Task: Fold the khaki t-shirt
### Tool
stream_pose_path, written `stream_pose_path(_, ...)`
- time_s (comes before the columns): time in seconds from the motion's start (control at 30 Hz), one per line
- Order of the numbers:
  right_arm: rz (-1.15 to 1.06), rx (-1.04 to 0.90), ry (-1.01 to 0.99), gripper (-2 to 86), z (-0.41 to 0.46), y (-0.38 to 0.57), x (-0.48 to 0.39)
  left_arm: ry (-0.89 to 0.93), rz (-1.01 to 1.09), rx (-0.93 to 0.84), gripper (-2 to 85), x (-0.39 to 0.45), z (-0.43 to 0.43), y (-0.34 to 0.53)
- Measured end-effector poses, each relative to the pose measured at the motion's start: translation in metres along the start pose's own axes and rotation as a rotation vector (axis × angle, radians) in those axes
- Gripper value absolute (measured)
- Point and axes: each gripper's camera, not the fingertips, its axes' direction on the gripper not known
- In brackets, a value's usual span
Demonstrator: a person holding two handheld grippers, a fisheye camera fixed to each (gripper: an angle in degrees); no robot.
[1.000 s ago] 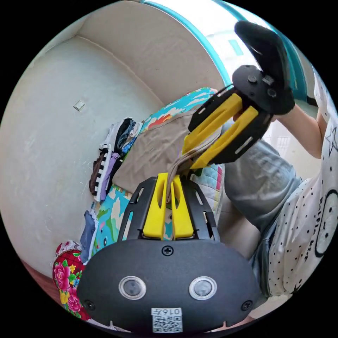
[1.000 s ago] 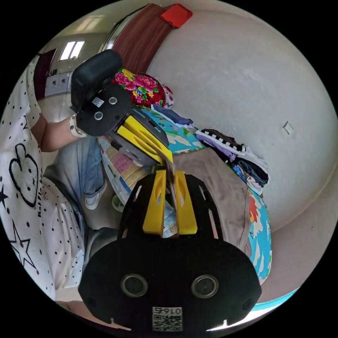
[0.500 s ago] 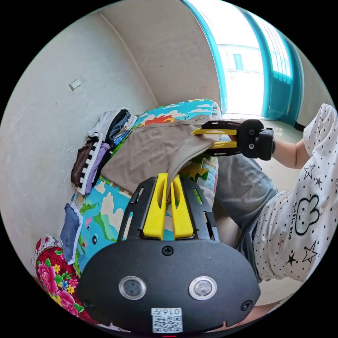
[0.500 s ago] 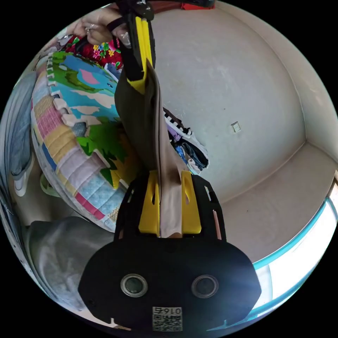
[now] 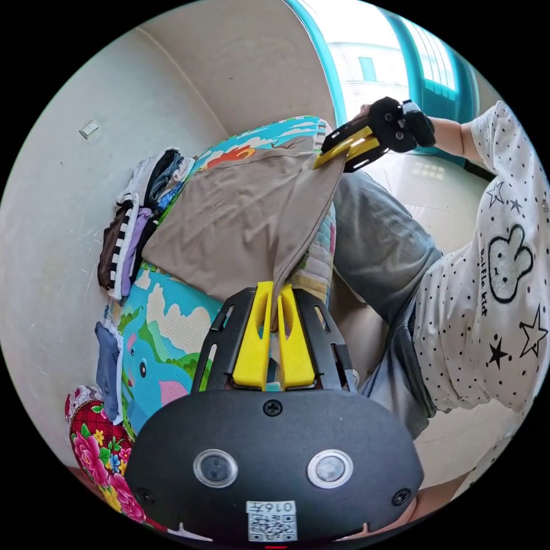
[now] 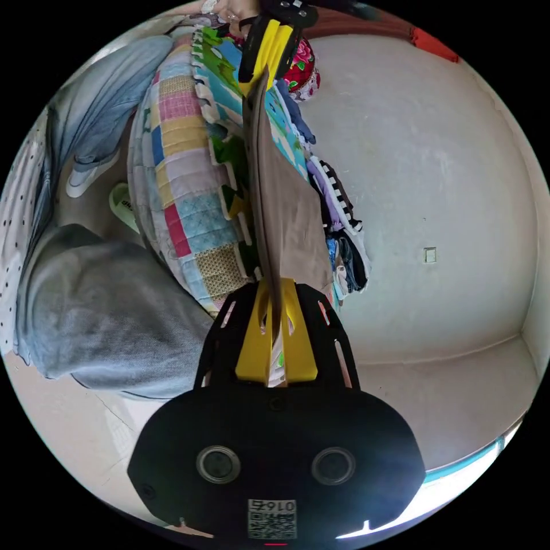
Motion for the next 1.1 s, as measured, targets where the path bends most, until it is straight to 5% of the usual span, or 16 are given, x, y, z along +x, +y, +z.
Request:
stream_pose_path(0.63, -0.198, 0.118, -0.794, 0.3, 0.045, -0.045, 0.252, 0.490, 0.176, -0.087, -1.0, -0.129, -0.039, -0.034)
stream_pose_path(1.1, -0.168, 0.094, -1.082, 0.2, 0.194, -0.092, 0.480, 0.721, -0.049, -0.144, -1.0, -0.432, 0.008, -0.104)
